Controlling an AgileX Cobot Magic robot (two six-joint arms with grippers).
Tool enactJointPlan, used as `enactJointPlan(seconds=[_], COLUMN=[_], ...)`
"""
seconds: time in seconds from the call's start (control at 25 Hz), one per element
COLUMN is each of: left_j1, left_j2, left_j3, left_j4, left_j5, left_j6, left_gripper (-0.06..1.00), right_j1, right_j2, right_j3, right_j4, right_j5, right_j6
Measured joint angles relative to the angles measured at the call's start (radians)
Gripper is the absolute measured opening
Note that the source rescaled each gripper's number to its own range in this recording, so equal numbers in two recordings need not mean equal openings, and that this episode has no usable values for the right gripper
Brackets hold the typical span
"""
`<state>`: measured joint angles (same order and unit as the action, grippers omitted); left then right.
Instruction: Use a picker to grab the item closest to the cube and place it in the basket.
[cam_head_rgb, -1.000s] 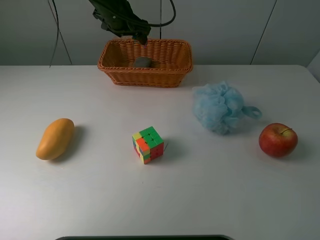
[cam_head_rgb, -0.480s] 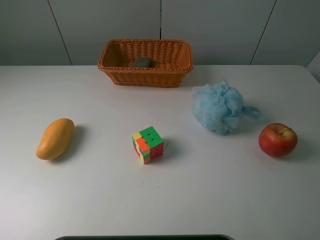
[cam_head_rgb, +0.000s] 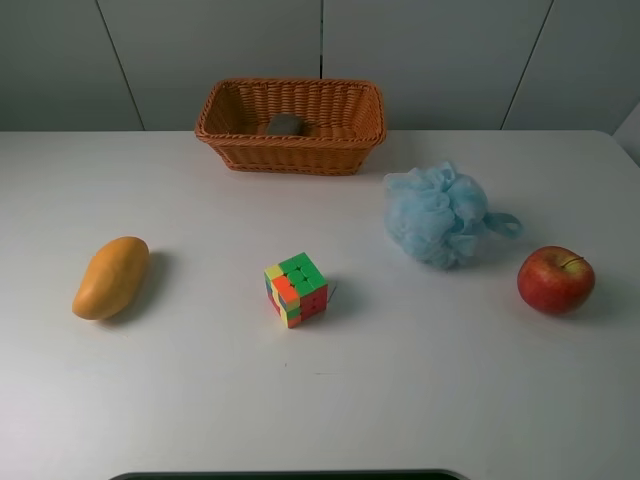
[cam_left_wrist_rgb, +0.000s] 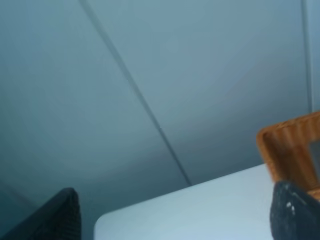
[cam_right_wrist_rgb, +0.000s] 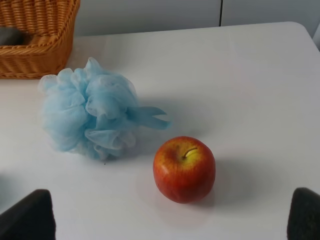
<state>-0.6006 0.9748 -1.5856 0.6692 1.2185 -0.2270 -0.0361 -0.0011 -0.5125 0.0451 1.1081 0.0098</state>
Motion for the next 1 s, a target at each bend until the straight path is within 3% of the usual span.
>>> enactJointPlan(seconds=[0.16,0.32,0.48,0.76,1.0], left_j1=[0.198,0.412,0.543,0.601,0.601], left_j2=[-0.190,-0.383,-0.596,-0.943,-0.971], left_j3=[0.167,0.299,0.432,0.721,0.846], left_j4=[-0.073,-0.208,-0.327,-0.386,-0.433], left_j5=[0.007,0.007,0.007,-0.042,-0.053], left_j6=[0.010,0.055,0.069,0.049,0.029], left_gripper=[1.00,1.00,1.00,1.00,1.00], right_j1=[0.000,0.000,0.000,0.000,0.000], right_j2=[0.000,0.000,0.000,0.000,0.000], right_j3=[0.000,0.000,0.000,0.000,0.000], right_j4=[0.000,0.000,0.000,0.000,0.000], right_j5=[0.000,0.000,0.000,0.000,0.000], right_j6=[0.000,0.000,0.000,0.000,0.000])
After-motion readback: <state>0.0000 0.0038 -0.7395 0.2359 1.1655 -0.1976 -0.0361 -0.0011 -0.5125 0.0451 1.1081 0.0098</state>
